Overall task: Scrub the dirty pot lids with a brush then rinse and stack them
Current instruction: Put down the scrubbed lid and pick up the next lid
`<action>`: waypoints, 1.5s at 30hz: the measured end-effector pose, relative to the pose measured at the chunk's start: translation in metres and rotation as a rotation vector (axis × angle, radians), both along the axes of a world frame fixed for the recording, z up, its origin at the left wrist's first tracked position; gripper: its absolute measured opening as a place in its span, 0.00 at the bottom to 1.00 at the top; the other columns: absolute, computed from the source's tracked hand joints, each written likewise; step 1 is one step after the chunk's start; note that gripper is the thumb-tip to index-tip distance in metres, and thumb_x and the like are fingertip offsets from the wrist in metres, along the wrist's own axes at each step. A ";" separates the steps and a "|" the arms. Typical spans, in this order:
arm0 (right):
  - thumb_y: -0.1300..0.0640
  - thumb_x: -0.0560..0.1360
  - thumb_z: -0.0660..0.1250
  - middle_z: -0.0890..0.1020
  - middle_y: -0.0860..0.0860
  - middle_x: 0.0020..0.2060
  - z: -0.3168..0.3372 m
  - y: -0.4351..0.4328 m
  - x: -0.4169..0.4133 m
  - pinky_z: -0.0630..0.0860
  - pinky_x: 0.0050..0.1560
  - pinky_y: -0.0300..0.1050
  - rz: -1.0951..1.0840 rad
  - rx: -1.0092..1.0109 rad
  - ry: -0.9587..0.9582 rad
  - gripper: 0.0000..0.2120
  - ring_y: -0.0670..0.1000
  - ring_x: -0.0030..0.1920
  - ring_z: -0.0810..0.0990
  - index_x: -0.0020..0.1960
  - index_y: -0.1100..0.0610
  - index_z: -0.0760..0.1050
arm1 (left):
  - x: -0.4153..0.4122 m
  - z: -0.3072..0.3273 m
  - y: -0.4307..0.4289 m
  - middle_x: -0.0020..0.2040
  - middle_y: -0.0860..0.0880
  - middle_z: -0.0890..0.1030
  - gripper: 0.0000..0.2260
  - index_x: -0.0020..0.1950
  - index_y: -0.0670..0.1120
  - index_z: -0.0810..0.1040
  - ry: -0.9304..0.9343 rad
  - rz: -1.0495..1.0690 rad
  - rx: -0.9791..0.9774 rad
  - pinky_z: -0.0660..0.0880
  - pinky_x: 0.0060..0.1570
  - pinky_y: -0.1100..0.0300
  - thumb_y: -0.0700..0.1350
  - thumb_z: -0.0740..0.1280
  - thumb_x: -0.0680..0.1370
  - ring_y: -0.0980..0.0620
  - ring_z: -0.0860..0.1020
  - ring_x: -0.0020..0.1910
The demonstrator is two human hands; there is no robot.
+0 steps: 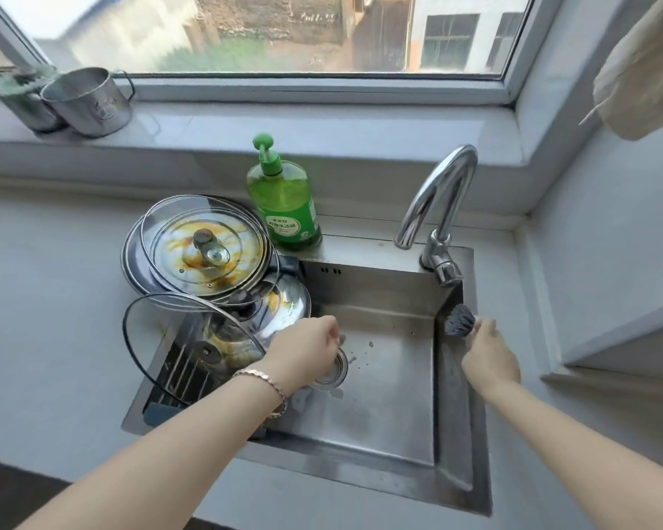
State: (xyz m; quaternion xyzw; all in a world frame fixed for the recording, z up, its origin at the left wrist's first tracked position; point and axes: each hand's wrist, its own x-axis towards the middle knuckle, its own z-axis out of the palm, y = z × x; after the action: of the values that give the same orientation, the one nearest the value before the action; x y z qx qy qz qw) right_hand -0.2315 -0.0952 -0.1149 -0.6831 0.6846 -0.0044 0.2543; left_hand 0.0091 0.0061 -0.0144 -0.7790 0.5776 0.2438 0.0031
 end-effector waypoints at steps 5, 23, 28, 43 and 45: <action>0.72 0.56 0.72 0.80 0.55 0.38 0.025 0.018 0.046 0.62 0.24 0.43 0.582 -0.358 0.207 0.40 0.57 0.29 0.77 0.67 0.59 0.65 | 0.026 0.015 -0.005 0.56 0.48 0.79 0.12 0.60 0.47 0.74 -0.004 0.006 -0.064 0.72 0.47 0.58 0.42 0.55 0.80 0.47 0.76 0.52; 0.31 0.74 0.52 0.66 0.48 0.25 0.140 -0.005 0.273 0.52 0.18 0.33 -0.408 0.671 -1.096 0.25 0.43 0.19 0.56 0.44 0.50 0.74 | 0.211 0.085 -0.167 0.69 0.46 0.72 0.17 0.70 0.45 0.69 0.083 -0.074 -0.417 0.66 0.64 0.55 0.46 0.54 0.82 0.46 0.70 0.66; 0.29 0.73 0.51 0.64 0.47 0.23 0.133 -0.030 0.302 0.51 0.18 0.32 -0.418 0.636 -0.941 0.32 0.43 0.17 0.56 0.43 0.57 0.76 | 0.215 0.076 -0.207 0.55 0.43 0.79 0.15 0.57 0.43 0.77 0.149 -0.079 -0.308 0.70 0.50 0.56 0.47 0.53 0.82 0.45 0.75 0.52; 0.31 0.75 0.43 0.65 0.45 0.18 0.109 -0.075 0.330 0.55 0.20 0.34 -0.311 0.520 -0.856 0.38 0.45 0.17 0.58 0.37 0.61 0.77 | 0.215 0.039 -0.219 0.45 0.52 0.78 0.14 0.58 0.52 0.74 0.237 -0.056 -0.272 0.73 0.54 0.53 0.48 0.51 0.81 0.48 0.76 0.50; 0.31 0.75 0.44 0.65 0.45 0.18 0.110 -0.075 0.330 0.55 0.19 0.33 -0.314 0.522 -0.860 0.38 0.44 0.17 0.58 0.36 0.61 0.77 | 0.216 0.045 -0.220 0.40 0.55 0.75 0.14 0.60 0.52 0.73 0.215 -0.090 -0.246 0.72 0.53 0.54 0.48 0.50 0.81 0.48 0.75 0.48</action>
State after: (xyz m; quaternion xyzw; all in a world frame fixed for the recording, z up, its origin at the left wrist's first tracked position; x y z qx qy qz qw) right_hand 0.0987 -0.1702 -0.0045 -0.4226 0.5911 -0.1516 0.6701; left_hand 0.2256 -0.2136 0.0309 -0.7164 0.6342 0.2530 -0.1432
